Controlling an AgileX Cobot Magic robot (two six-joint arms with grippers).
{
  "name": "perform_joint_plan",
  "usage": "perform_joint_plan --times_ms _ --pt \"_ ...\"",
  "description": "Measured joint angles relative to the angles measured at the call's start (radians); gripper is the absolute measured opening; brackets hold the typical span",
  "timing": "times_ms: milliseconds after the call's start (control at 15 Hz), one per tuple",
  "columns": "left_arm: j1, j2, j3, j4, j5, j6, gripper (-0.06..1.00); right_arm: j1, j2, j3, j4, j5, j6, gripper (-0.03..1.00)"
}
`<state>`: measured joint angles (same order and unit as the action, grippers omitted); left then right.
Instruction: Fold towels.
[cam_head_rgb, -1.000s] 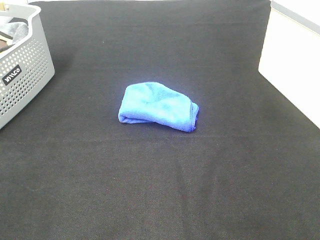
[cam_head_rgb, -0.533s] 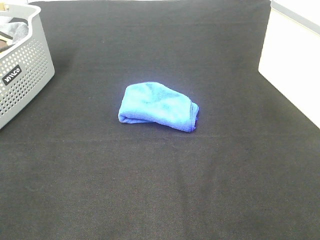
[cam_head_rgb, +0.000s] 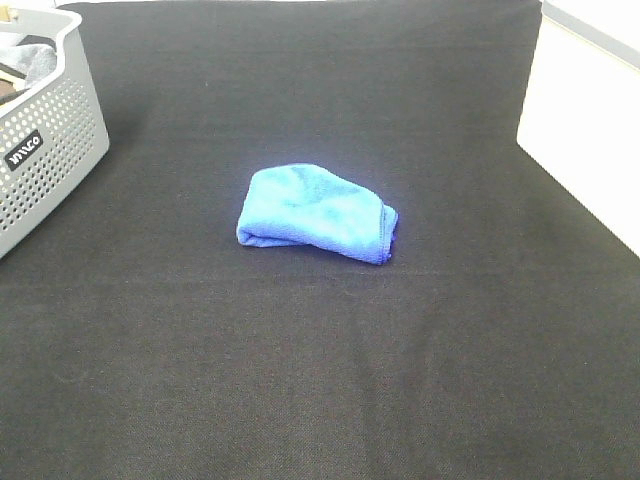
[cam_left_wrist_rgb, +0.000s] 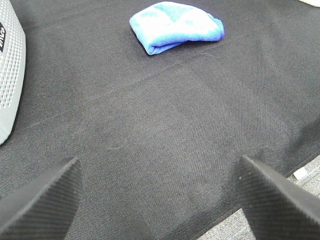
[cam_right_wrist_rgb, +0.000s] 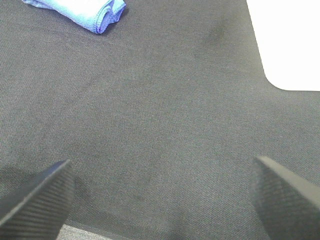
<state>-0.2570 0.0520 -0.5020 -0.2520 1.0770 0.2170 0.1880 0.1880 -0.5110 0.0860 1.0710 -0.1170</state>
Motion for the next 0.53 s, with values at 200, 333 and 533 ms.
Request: perform_joint_plan --times_ms 200,333,533 --pt "0.0 0.0 0.0 0.0 0.0 0.0 0.8 0.0 0.0 0.0 0.0 0.0 0.0 0.89" --pt "0.048 -0.001 0.0 -0.001 0.0 0.0 0.8 0.0 0.0 0.0 0.0 0.0 0.0 0.89" --pt "0.147 -0.001 0.0 -0.001 0.0 0.0 0.8 0.0 0.0 0.0 0.0 0.0 0.006 0.89"
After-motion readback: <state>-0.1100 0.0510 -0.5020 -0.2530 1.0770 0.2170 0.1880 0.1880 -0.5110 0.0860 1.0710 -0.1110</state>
